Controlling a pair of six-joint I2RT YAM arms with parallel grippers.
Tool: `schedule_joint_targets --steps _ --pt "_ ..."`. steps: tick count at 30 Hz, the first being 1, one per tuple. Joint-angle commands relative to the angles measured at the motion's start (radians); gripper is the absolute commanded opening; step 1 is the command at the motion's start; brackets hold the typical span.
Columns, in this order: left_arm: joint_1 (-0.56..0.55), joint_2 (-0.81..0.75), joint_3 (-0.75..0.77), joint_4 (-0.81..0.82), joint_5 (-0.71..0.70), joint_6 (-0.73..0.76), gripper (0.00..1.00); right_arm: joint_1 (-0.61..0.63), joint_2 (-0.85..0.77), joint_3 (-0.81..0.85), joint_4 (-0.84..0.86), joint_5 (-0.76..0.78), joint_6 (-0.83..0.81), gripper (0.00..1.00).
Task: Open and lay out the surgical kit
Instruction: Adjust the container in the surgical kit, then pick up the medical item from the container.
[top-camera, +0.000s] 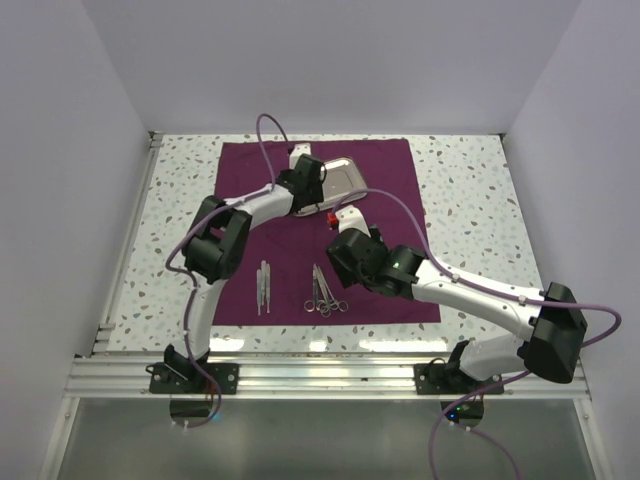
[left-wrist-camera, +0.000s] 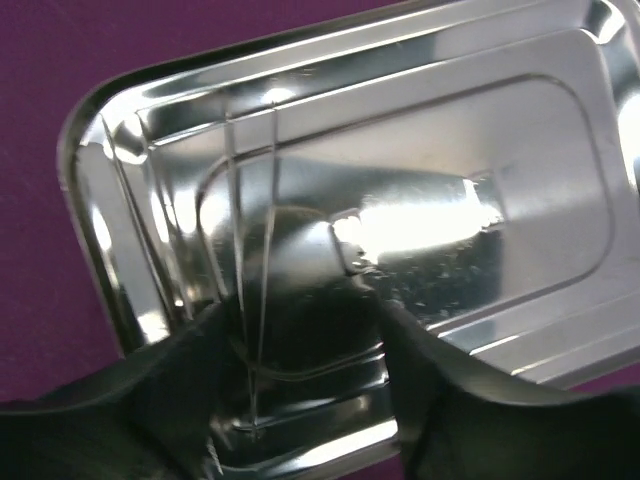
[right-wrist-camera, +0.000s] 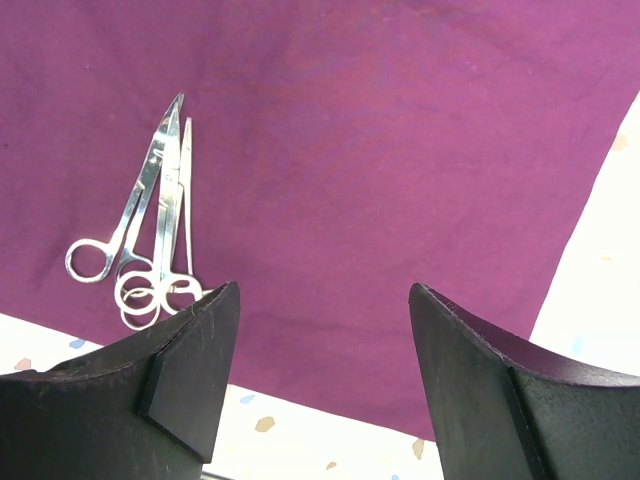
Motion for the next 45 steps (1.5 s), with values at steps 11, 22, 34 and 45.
schedule_joint_targets --steps 11,22,34,45 --pt "0.1 0.128 0.148 -0.041 0.03 0.022 0.0 -0.033 -0.011 -0.005 0.026 0.006 -0.013 0.72" --pt "0.15 0.116 0.206 -0.063 0.048 0.105 0.0 -0.044 0.009 0.002 0.028 -0.003 -0.013 0.72" --pt "0.096 -0.016 0.315 -0.021 0.107 0.217 0.0 -0.052 -0.008 -0.005 0.022 0.038 0.004 0.71" --pt "-0.057 -0.315 -0.033 0.094 0.179 0.086 0.0 -0.055 -0.179 -0.034 -0.023 0.303 0.183 0.68"
